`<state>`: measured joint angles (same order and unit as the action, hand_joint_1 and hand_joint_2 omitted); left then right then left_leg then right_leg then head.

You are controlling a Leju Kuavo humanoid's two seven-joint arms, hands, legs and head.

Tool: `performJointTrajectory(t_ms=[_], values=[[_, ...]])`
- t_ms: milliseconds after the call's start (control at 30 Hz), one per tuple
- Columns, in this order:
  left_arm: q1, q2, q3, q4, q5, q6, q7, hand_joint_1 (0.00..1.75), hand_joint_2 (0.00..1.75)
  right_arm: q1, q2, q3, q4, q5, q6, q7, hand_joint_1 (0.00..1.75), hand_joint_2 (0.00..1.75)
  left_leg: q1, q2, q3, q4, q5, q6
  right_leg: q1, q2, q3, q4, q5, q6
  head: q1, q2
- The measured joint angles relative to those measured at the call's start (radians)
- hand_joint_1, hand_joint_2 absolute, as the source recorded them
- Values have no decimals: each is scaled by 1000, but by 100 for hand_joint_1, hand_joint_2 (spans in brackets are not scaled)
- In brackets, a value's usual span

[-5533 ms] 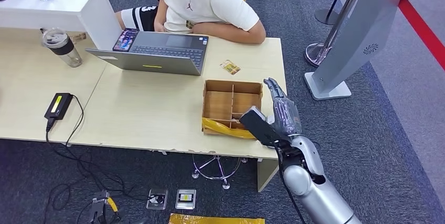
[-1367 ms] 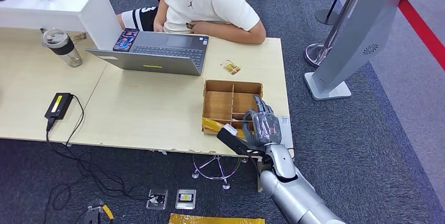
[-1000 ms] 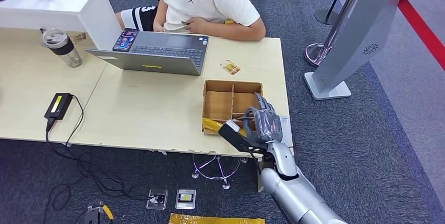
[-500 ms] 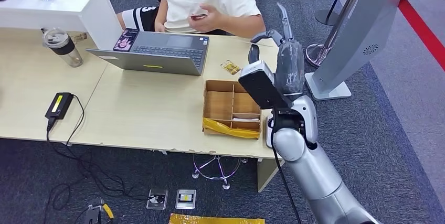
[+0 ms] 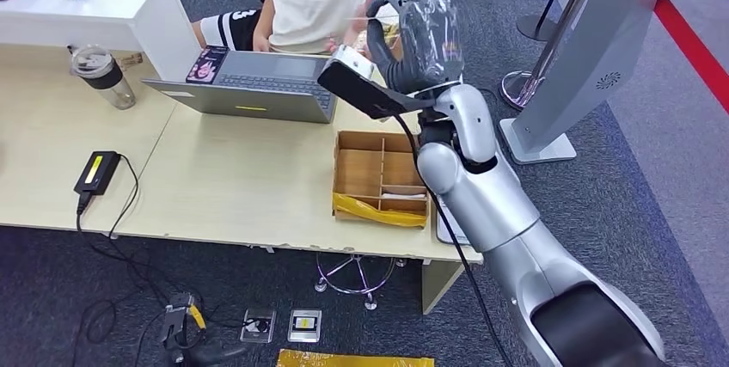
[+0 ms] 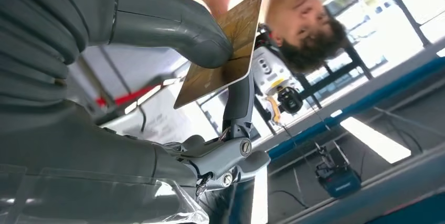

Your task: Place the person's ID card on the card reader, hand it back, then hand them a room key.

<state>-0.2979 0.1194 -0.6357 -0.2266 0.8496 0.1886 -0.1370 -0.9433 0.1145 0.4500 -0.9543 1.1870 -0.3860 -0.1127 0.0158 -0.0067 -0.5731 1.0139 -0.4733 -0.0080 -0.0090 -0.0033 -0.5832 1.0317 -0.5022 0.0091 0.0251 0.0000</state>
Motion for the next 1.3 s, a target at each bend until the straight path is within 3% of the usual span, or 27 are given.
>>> performJointTrajectory(t_ms=[233, 367, 700, 967, 1133, 1300], values=[[-29, -19, -9, -6, -26, -3, 17, 0, 175, -75, 16, 54, 249, 125, 0, 70, 169, 175, 0, -1, 0, 0, 0, 0, 0, -1, 0, 0, 0, 0, 0, 0], [-39, -26, -14, -6, -30, -3, 23, 0, 175, -88, 16, 74, 325, 148, 2, 88, 0, 175, 0, -1, 0, 0, 0, 0, 0, -1, -1, 0, 0, 0, 0, 0], [-44, -31, -22, -6, -33, 5, 26, 0, 175, -88, 2, 95, 426, 173, -27, 123, 0, 175, 0, 0, 1, 0, 0, 0, 0, 1, -1, 0, 0, 0, 0, 0], [-43, -30, -22, -6, -35, 6, 26, 0, 175, -88, -46, 64, 449, 98, -95, 107, 0, 175, 0, 0, 1, 1, 0, 0, 0, 1, -1, -1, 0, 0, 0, 0], [-33, -27, -22, -5, -26, 13, 24, 0, 175, -84, -124, -25, 451, -72, -126, 87, 0, 175, 0, 0, 1, 1, 0, 0, -1, 0, -1, -1, 0, 0, 0, 0], [-3, -15, -20, -4, -3, 15, -2, 0, 175, -5, -279, -140, 444, -245, -112, 73, 0, 175, -1, -2, 1, 1, -1, 2, -1, -2, 0, -3, 0, 0, 0, 0]])
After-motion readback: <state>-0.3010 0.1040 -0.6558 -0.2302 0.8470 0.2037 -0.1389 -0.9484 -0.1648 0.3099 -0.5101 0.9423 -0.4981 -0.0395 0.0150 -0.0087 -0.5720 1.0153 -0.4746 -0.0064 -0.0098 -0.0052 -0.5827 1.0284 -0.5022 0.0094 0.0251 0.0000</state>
